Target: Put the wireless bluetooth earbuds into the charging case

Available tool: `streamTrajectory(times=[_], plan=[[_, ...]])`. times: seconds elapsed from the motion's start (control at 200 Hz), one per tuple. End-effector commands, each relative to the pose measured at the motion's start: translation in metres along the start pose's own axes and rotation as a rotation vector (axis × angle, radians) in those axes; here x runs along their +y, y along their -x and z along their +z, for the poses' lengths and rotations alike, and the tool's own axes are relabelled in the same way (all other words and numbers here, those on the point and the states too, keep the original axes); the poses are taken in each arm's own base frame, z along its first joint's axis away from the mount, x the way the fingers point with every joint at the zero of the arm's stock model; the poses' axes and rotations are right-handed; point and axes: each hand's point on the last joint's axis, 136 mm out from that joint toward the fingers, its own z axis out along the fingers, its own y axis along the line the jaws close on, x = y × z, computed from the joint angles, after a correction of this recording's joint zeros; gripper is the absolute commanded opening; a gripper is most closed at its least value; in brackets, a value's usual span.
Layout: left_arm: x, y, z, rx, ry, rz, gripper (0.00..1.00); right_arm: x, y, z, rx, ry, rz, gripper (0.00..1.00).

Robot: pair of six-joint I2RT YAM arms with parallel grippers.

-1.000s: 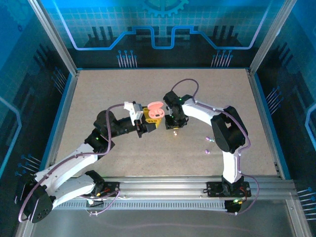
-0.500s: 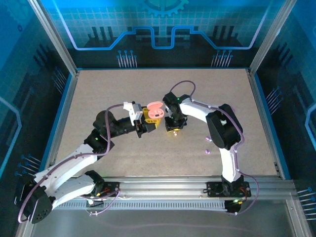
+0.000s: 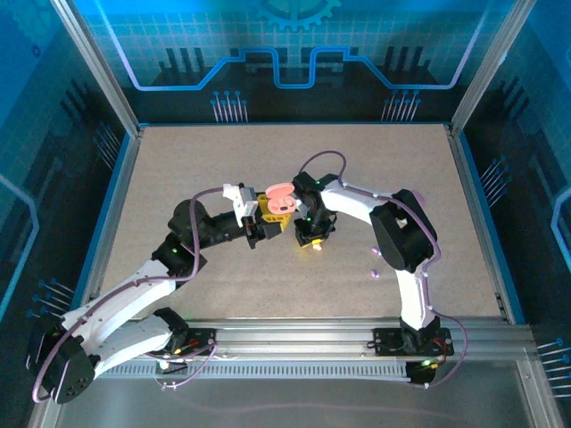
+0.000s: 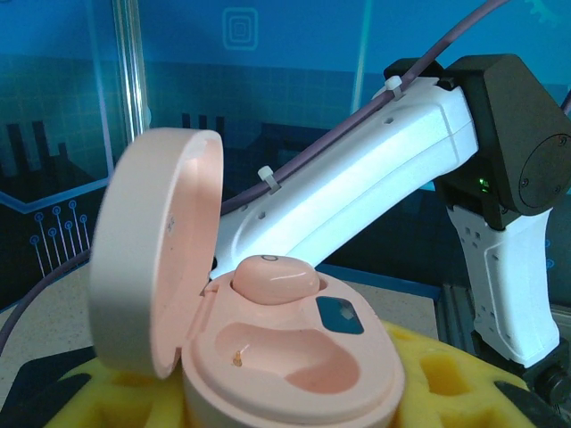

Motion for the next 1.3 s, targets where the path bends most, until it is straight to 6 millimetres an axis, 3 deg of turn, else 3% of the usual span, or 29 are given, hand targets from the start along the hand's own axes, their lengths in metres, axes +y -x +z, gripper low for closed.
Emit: streamTrajectory(times=[0.0, 0.365, 0.545, 0.68, 0.916, 1.296], plan=[[-0.003, 0.013, -0.001, -0.032, 0.002, 0.023, 0.26, 0.011, -0.018, -0.008, 0.034, 0.032, -0.055, 0.34], [-0.005, 0.017, -0.002, -0.041, -0.005, 0.020, 0.26, 0.034, -0.023, -0.008, 0.064, 0.096, -0.146, 0.37], [-0.007, 0.023, -0.005, -0.050, -0.004, 0.033, 0.26, 0.038, -0.013, -0.034, -0.058, 0.098, -0.082, 0.37], [-0.009, 0.028, -0.009, -0.056, 0.002, 0.052, 0.26, 0.029, -0.020, -0.045, -0.118, 0.099, 0.045, 0.40], [-0.009, 0.026, -0.010, -0.053, 0.003, 0.057, 0.26, 0.020, -0.040, -0.024, -0.074, 0.103, 0.149, 0.43], [-0.007, 0.023, -0.007, -0.044, 0.007, 0.051, 0.26, 0.005, -0.041, -0.001, -0.045, 0.037, 0.199, 0.47]])
